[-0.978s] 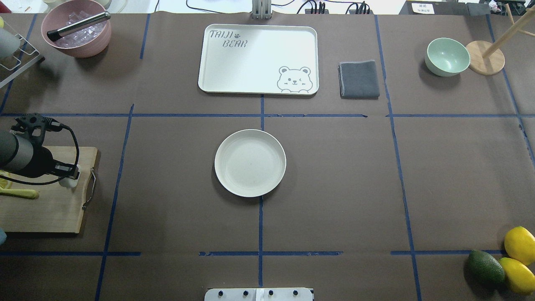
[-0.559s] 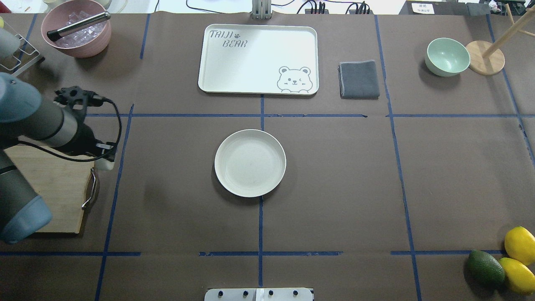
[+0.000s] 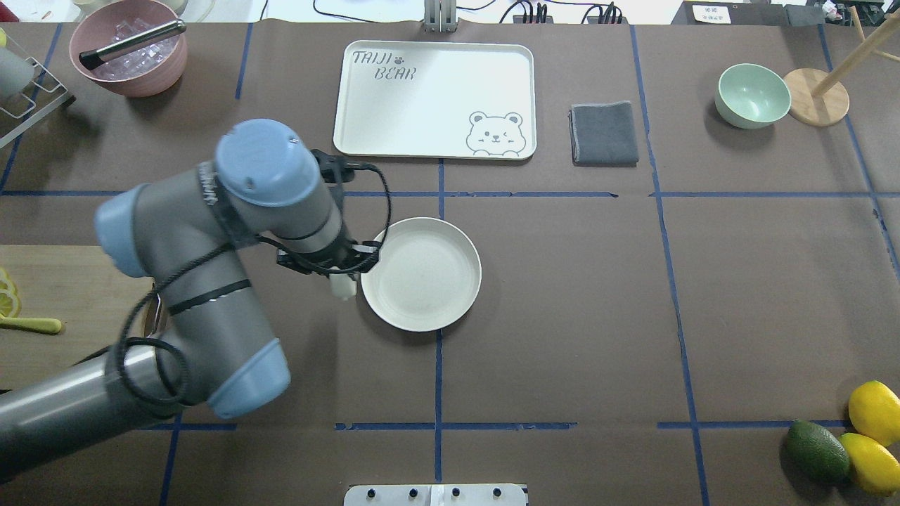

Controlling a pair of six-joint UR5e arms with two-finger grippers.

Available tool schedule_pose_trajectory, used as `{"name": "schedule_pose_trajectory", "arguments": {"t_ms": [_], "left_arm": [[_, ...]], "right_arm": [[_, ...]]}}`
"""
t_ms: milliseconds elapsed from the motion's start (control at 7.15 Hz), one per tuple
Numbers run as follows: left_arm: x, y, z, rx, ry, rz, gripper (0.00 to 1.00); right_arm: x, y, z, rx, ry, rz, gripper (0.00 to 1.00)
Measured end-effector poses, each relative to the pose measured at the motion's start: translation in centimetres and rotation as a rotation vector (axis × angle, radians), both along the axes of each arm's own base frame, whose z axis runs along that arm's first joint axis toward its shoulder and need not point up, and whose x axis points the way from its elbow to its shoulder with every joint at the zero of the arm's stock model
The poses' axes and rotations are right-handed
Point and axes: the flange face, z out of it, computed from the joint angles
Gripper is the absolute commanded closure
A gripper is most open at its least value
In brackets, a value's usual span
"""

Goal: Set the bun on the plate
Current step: 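Carry the bun with the left gripper over the white plate, then lower the bun onto the plate, open the left gripper, withdraw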

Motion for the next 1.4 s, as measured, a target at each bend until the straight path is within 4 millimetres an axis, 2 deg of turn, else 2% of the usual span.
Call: {"name": "schedule_pose_trajectory", "arguments": {"t_ms": [140,419,559,699,1118,1258,1398], "left_arm": [[3.4,0.1,-2.1,-0.007,-0.002,-0.015,0.62],[7.6,0.3,-2.8,-0.002,0.022,-0.032,0.59],[9.1,0.0,-2.6,0.009,0.025,-0.051,0.25],[9.9,-0.1,-2.4,0.015,0.022,-0.058,0.0],[9.8,-0.2,-2.3,0.031,0.024,-0.055,0.0],[8.0,-0.1,-2.5,0.056,0.029,-0.04,0.0],[4.5,0.1,-2.0,0.088,0.02,-0.011,0.0]], "right_arm": [[0.0,0.0,0.0,0.0,0.0,-0.001,0.0],[0.0,0.0,0.0,-0.001,-0.001,0.0,0.0],[0.0,0.0,0.0,-0.001,-0.001,0.0,0.0],[0.0,0.0,0.0,-0.001,-0.001,0.0,0.0],[-0.1,0.0,0.0,-0.001,-0.001,-0.001,0.0],[-0.1,0.0,0.0,-0.001,-0.001,-0.001,0.0],[0.0,0.0,0.1,-0.001,-0.001,-0.001,0.0]]}}
